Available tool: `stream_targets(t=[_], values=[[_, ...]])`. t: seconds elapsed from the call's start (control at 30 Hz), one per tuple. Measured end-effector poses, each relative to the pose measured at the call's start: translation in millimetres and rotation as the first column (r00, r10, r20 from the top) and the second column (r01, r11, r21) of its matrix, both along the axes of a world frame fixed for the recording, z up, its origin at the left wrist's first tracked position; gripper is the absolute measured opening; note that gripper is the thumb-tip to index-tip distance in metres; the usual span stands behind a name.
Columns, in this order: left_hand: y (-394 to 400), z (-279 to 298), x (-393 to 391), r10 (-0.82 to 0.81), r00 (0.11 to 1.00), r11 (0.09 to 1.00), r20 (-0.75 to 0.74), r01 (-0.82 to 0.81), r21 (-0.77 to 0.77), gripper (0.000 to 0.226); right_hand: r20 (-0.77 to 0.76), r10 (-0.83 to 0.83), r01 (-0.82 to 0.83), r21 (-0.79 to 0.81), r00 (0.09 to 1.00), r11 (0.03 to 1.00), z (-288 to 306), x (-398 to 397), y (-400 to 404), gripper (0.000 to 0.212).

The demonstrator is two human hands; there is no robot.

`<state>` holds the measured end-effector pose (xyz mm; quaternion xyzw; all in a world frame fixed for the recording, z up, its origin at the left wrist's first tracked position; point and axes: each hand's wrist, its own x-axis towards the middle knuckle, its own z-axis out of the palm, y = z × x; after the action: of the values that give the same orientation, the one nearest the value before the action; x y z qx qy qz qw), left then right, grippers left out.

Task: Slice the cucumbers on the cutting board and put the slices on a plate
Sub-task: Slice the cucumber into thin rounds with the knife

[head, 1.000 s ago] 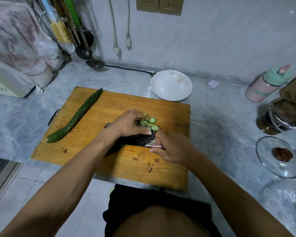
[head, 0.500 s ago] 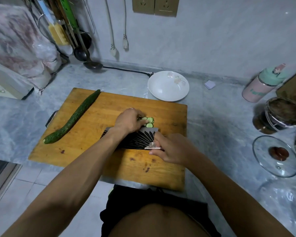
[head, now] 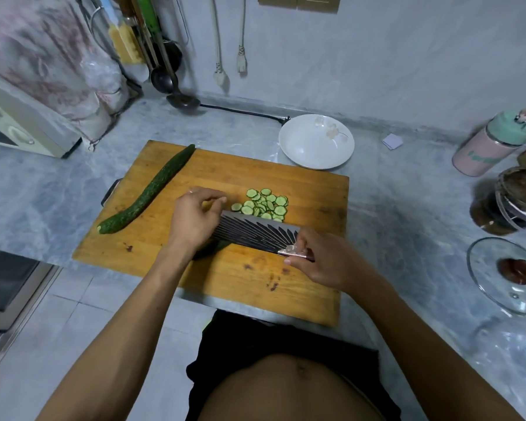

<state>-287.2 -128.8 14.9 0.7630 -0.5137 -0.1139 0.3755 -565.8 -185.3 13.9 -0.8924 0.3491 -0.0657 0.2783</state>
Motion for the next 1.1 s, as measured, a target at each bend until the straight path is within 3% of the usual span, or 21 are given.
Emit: stream_targets(t=[0.1,0.17,0.27,0.4,0.67,1.1], values=[[24.2,-4.7,-2.0,0.274,0.955,0.942,-0.110,-0.290,-0.170,0.015,0.078,-0.103,0.095,0.102,0.992,0.990,-3.4,4.0,10.3,0.035],[39.1,-16.0,-3.3,0.385,0.914,0.909,-0.124,-0.399,-0.121,0.018,0.156,-0.150,0.123,0.171,0.976,0.977,-2.2,9.7,18.9,0.035],[54.7,-39.0,-6.0,0.264,0.962,0.964,-0.066,-0.261,0.058,0.017,0.221,-0.175,0.117,0.253,0.959,0.960,6.6,19.5,26.6,0.026],[61.4,-63.3,-15.1,0.059,0.998,0.991,-0.028,-0.055,0.124,0.022,0.232,-0.170,0.091,0.314,0.958,0.945,14.5,32.2,32.9,0.043],[66.4,-76.8,-38.1,0.074,0.997,0.996,0.002,-0.074,-0.047,0.022,0.238,-0.134,0.048,0.333,0.962,0.942,16.3,37.1,50.4,0.031],[65.5,-73.6,-53.0,0.146,0.986,0.989,0.080,-0.142,-0.049,0.018,0.158,0.025,-0.059,0.219,0.987,0.974,18.2,24.9,59.2,0.033]])
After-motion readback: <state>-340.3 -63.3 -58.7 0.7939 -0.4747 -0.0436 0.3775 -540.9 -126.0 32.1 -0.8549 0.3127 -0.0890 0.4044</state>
